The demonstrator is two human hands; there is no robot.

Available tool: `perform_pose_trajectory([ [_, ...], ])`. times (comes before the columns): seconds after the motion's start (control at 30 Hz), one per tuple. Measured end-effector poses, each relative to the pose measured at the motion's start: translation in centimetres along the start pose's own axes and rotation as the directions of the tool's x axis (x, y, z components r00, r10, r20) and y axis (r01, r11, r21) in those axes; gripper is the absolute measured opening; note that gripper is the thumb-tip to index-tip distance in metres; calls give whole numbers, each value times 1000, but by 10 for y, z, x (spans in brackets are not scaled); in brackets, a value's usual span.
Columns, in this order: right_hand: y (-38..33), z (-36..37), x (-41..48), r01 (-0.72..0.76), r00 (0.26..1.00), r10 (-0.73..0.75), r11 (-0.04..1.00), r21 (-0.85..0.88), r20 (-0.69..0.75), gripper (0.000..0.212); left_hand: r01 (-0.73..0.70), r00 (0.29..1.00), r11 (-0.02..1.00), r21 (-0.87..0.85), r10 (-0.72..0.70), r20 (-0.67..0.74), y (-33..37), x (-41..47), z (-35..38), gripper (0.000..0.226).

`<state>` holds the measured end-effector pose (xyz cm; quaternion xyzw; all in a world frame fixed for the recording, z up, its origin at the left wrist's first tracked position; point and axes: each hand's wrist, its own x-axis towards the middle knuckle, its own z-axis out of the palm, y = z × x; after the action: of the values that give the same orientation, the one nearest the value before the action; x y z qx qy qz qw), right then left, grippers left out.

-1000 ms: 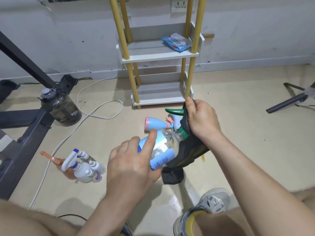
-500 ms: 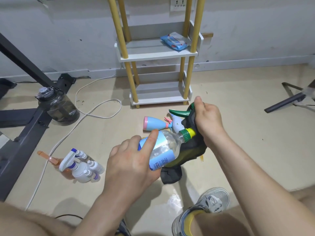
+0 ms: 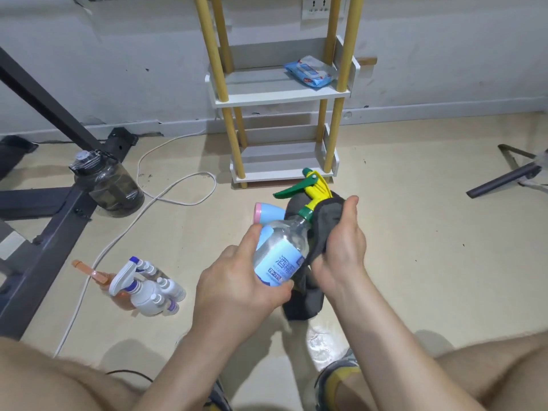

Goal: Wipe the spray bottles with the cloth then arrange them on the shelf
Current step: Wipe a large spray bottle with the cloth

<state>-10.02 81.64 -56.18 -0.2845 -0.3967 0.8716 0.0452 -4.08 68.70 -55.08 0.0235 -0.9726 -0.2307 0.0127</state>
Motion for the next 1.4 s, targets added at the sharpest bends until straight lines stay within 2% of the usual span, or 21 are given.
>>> perform_pose_trajectory([
  [0.1,22,5,-15,186,978,-140,922,-339,154,57,143,989,957,-252,-129,72,-2,3,-2,73],
  [0.2,40,-10,-26,352,908,-156,787,-507,389,68,153,988,956,-250,-144,56,-3,5,-7,62],
  [0.27,48,-16,-32,431,863,-118,679,-595,491,76,174,985,956,-236,-168,47,-4,8,-8,58],
  [0.33,47,-15,-31,464,857,-159,653,-598,491,74,203,979,939,-276,-194,60,-3,9,-8,56],
  [0.43,25,-7,-21,589,808,-415,566,-577,418,48,222,972,863,-454,-159,174,-1,4,-2,62],
  [0.47,18,-4,-18,605,796,-451,566,-560,404,42,231,968,831,-506,-143,206,1,2,0,64],
  [0.5,14,-2,-16,601,798,-434,608,-518,417,42,236,966,809,-538,-135,220,2,0,2,63],
  [0.57,14,-3,-19,534,822,-320,720,-442,471,41,226,969,800,-556,-129,209,5,-2,3,64],
  [0.6,16,-6,-25,513,827,-285,735,-444,484,40,221,972,805,-551,-133,195,5,-2,3,65],
  [0.8,21,-20,-55,592,766,-219,608,-529,605,42,272,962,847,-457,-243,123,4,5,-6,57],
  [0.87,13,-12,-45,556,796,-220,634,-537,564,38,253,967,867,-430,-218,129,8,1,-5,62],
  [0.93,-1,0,-29,455,851,-185,726,-516,491,27,215,975,895,-391,-171,144,14,-5,-4,70],
  [1.0,-7,3,-26,354,890,-133,805,-476,437,25,191,978,920,-342,-146,152,18,-8,-4,66],
  [1.03,-6,2,-29,380,887,-164,790,-481,431,24,180,979,935,-307,-139,149,18,-7,-6,63],
  [1.13,13,-13,-51,543,829,-276,605,-582,486,31,136,989,974,-180,-122,87,15,-2,-11,64],
  [1.2,25,-19,-62,554,815,-254,602,-575,521,38,133,991,981,-144,-128,44,12,1,-14,63],
  [1.23,27,-19,-65,542,813,-230,634,-551,535,37,151,988,972,-182,-144,49,11,2,-14,61],
  [1.3,26,-14,-67,521,801,-200,696,-494,564,43,208,978,894,-397,-179,110,8,3,-12,57],
  [1.4,13,-5,-52,456,834,-209,782,-424,510,54,226,972,658,-718,-107,208,5,3,-8,68],
])
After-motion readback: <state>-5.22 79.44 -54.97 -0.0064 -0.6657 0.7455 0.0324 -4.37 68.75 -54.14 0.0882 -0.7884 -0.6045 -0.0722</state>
